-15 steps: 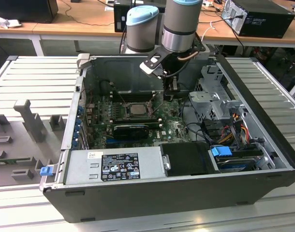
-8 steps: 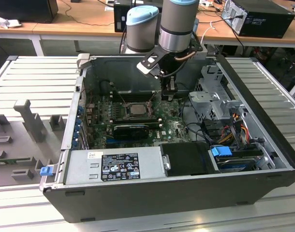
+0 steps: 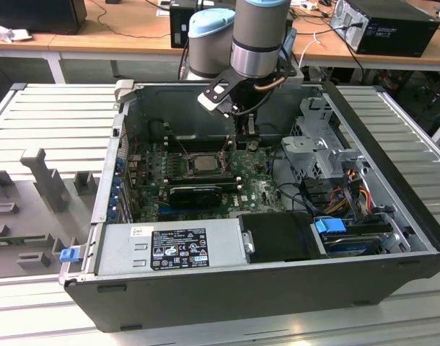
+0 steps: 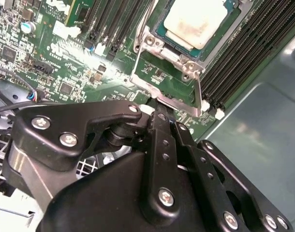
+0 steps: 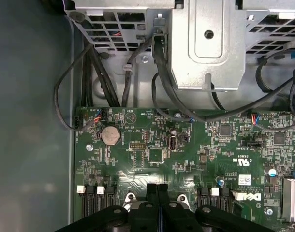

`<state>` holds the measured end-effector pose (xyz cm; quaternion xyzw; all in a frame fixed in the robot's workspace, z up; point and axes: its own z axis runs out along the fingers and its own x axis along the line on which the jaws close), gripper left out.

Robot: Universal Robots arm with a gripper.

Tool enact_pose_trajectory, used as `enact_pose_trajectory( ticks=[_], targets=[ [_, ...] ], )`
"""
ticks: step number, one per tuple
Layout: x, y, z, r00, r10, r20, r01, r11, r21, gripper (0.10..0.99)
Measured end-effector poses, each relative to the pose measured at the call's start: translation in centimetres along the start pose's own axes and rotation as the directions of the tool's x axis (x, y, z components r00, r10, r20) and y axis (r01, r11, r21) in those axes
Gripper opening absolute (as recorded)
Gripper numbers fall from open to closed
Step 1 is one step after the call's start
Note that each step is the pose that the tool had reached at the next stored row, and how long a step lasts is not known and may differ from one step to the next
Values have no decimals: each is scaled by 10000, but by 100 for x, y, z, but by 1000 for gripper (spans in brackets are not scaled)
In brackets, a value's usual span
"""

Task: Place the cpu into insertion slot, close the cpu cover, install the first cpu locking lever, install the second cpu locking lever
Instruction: 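Close the cpu cover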

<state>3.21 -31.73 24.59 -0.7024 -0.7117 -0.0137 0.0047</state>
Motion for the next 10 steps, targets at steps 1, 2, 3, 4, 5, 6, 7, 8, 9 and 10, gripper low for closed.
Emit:
enact_pose_trajectory(
  ticks=[1, 2, 3, 4, 5, 6, 7, 8, 9, 10],
  targets=[
    [0, -4, 0, 10000, 0, 0, 0, 10000, 1, 106],
    [0, -7, 0, 10000, 0, 0, 0, 10000, 0, 106],
    [0, -13, 0, 10000, 0, 0, 0, 10000, 1, 106],
    [1, -17, 0, 10000, 0, 0, 0, 10000, 0, 106],
    [0, -23, 0, 10000, 0, 0, 0, 10000, 0, 106],
    [0, -26, 0, 10000, 0, 0, 0, 10000, 0, 106],
    [1, -28, 0, 10000, 0, 0, 0, 10000, 0, 106],
    [1, -31, 0, 10000, 0, 0, 0, 10000, 0, 106],
    [1, -33, 0, 10000, 0, 0, 0, 10000, 0, 106],
    [1, -39, 0, 10000, 1, 0, -1, 10000, 0, 106]
  ],
)
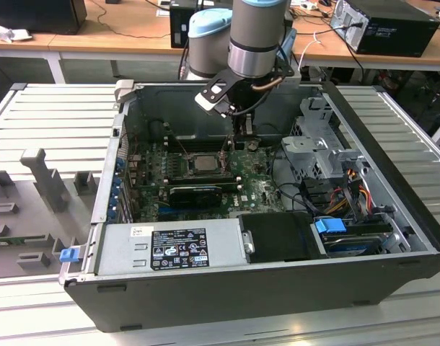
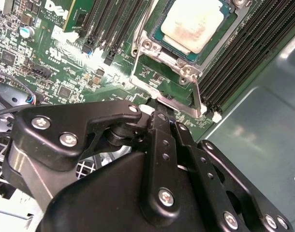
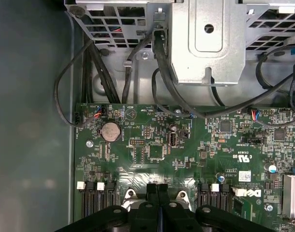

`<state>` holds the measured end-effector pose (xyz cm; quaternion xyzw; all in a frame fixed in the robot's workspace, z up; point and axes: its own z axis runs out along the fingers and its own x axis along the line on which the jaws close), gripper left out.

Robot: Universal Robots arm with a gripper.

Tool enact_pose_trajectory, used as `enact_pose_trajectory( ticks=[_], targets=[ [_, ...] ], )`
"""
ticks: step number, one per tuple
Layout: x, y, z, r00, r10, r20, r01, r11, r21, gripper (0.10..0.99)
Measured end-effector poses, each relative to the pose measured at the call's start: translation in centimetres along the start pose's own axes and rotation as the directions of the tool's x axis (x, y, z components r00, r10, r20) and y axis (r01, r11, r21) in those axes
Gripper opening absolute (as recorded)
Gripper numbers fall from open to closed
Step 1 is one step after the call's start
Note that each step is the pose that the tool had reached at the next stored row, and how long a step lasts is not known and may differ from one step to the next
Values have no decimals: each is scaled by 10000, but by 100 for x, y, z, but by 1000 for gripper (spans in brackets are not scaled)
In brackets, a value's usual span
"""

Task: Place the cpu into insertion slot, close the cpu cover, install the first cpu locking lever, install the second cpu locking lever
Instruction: 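Close the cpu cover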

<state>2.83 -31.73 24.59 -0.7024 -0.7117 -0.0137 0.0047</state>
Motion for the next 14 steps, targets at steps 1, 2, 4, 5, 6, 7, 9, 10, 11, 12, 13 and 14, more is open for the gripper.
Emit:
enact_pose_trajectory(
  ticks=[1, 2, 4, 5, 6, 7, 9, 10, 11, 12, 13, 14],
  targets=[
    [0, -6, 0, 10000, 0, 0, 0, 10000, 0, 106],
    [0, -10, 0, 10000, 0, 1, 0, 10000, 0, 106],
    [0, -15, 0, 10000, 0, 1, 0, 10000, 0, 106],
    [0, -20, 0, 10000, 0, 0, 0, 10000, 0, 106],
    [0, -25, 0, 10000, 0, 1, 0, 10000, 0, 106],
    [0, -30, 0, 10000, 0, 0, 0, 10000, 0, 106],
    [0, -39, -1, 10000, 0, 1, 0, 10000, 0, 106],
    [0, -43, -1, 10000, -1, 0, 1, 10000, 0, 106],
    [1, -48, -1, 10000, 0, 1, 0, 10000, 0, 106],
    [1, -50, -1, 10000, 0, 1, 0, 10000, 0, 106],
    [1, -51, -1, 10000, -1, 1, 1, 10000, 0, 106],
    [1, -54, 0, 10000, -1, 0, 1, 10000, 0, 106]
  ],
)
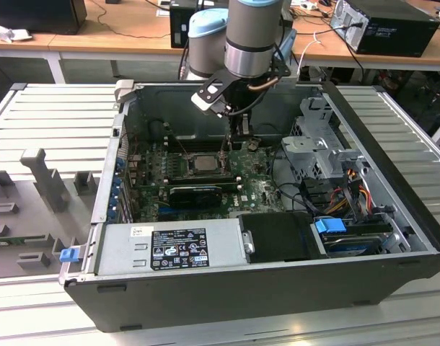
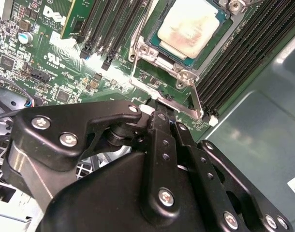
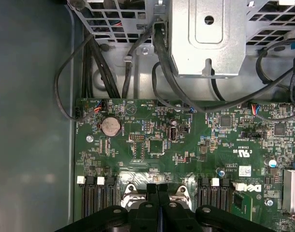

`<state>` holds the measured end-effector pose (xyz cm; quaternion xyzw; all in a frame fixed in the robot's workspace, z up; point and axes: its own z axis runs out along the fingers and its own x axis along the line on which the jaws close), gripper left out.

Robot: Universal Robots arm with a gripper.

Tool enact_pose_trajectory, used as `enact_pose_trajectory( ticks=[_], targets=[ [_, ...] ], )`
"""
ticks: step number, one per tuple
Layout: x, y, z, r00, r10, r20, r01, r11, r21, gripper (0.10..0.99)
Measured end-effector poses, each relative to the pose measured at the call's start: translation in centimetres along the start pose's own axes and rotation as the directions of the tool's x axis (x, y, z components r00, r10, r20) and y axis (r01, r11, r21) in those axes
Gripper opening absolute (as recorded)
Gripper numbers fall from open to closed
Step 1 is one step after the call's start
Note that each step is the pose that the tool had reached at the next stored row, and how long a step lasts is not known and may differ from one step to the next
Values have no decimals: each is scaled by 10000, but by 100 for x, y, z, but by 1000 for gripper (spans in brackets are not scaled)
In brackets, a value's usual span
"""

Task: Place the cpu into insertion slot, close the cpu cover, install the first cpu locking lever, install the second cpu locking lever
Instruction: 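Close the cpu cover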

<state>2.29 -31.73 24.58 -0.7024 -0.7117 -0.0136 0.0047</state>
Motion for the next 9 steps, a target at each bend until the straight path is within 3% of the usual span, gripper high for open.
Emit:
enact_pose_trajectory(
  ticks=[9],
  targets=[
    [0, -36, 0, 10000, 0, 0, 0, 10000, 0, 106]
  ],
)
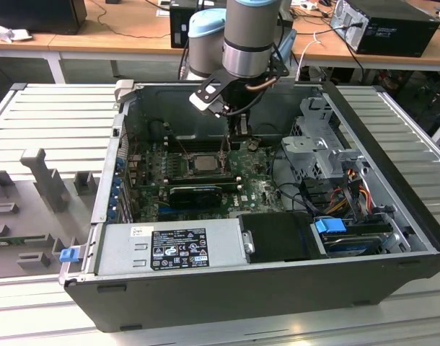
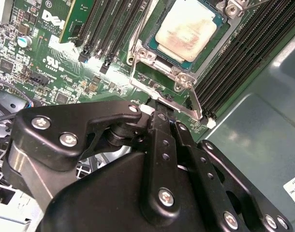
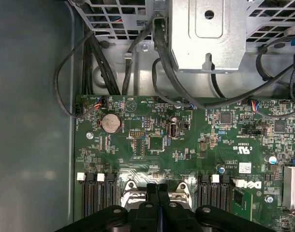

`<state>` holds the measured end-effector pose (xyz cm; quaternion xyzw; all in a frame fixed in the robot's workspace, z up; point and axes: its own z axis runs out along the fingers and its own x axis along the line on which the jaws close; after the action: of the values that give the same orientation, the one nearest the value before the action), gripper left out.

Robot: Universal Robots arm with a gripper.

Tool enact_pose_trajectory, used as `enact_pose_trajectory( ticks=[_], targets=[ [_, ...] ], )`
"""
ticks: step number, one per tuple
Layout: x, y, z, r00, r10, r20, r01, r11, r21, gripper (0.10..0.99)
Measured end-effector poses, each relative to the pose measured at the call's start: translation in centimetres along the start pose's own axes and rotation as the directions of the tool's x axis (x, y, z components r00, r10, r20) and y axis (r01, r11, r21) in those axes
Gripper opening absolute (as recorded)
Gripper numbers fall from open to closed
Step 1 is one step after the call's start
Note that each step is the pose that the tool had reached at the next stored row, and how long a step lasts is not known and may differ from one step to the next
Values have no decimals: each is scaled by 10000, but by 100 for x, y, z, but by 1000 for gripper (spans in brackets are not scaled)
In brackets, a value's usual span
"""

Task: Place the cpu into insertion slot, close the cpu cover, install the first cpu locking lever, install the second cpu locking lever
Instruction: 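Close the cpu cover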

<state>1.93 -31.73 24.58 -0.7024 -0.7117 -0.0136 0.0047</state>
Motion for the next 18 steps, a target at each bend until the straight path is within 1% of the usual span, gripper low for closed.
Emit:
enact_pose_trajectory(
  ticks=[9, 18],
  targets=[
    [1, -39, 0, 10000, 0, 0, 0, 10000, 0, 106],
    [1, -61, 0, 10000, 0, 0, 0, 10000, -1, 106]
  ],
)
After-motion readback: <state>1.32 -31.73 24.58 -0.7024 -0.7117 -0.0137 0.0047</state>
